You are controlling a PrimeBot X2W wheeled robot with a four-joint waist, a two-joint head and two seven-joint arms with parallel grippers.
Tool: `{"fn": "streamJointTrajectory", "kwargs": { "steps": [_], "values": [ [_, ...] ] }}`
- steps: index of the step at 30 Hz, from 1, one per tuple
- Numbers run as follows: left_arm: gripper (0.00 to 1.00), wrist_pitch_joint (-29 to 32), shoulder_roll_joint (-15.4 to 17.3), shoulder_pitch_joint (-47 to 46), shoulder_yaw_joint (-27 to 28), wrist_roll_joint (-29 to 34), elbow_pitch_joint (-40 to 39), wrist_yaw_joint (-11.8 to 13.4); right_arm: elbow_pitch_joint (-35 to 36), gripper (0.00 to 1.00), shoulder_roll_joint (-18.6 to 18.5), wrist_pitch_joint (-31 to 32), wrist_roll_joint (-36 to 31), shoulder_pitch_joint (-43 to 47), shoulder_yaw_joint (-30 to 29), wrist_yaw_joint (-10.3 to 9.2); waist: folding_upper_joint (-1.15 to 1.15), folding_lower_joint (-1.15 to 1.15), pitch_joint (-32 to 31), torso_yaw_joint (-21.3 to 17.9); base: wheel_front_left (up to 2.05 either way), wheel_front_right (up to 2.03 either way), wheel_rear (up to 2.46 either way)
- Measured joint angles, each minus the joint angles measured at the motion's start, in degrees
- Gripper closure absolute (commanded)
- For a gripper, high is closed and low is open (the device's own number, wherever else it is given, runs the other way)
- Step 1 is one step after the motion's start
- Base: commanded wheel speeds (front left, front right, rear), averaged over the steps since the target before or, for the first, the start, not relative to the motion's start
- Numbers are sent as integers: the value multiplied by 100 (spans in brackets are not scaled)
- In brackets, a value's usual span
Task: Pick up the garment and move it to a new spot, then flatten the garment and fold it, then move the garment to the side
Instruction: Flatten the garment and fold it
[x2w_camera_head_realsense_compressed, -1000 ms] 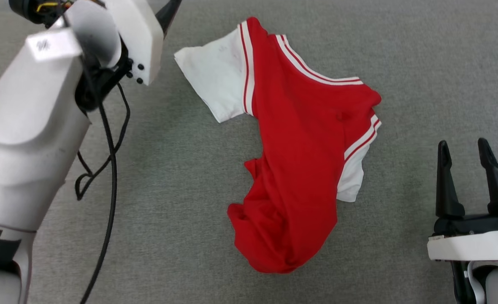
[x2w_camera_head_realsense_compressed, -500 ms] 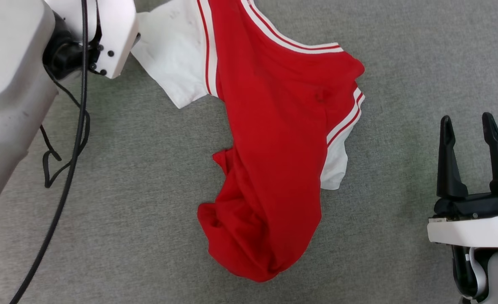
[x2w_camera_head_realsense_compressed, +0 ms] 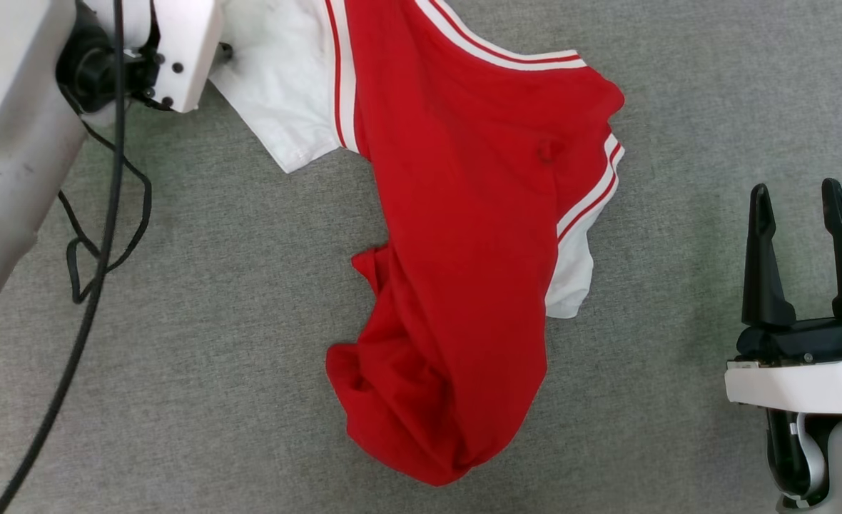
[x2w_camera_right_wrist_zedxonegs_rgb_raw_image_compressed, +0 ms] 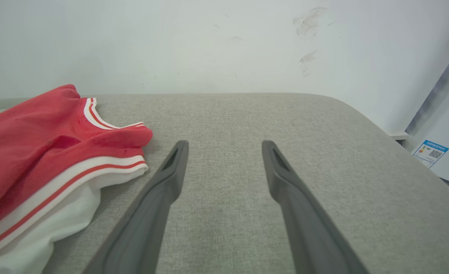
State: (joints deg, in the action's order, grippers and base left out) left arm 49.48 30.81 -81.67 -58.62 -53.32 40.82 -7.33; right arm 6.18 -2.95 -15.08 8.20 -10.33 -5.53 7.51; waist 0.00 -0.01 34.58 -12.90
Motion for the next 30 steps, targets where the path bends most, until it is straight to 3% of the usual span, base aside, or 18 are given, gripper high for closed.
{"fn": "streamJointTrajectory", "kwargs": {
  "steps": [9,20,30],
  "values": [
    [100,-938,-12,102,-398,-68,-98,-7,-36,0,0,0,-74,4,-51,1,0,1,-240,177,0,0,0],
    [100,-1645,847,751,-675,-623,-396,-7,-132,0,1,0,-254,259,-166,1,0,0,-889,816,0,0,0],
    [100,-1871,1399,1714,-588,-1276,153,-7,-151,0,2,0,-332,451,-250,1,0,0,-1287,1374,0,0,0]
  ]
}}
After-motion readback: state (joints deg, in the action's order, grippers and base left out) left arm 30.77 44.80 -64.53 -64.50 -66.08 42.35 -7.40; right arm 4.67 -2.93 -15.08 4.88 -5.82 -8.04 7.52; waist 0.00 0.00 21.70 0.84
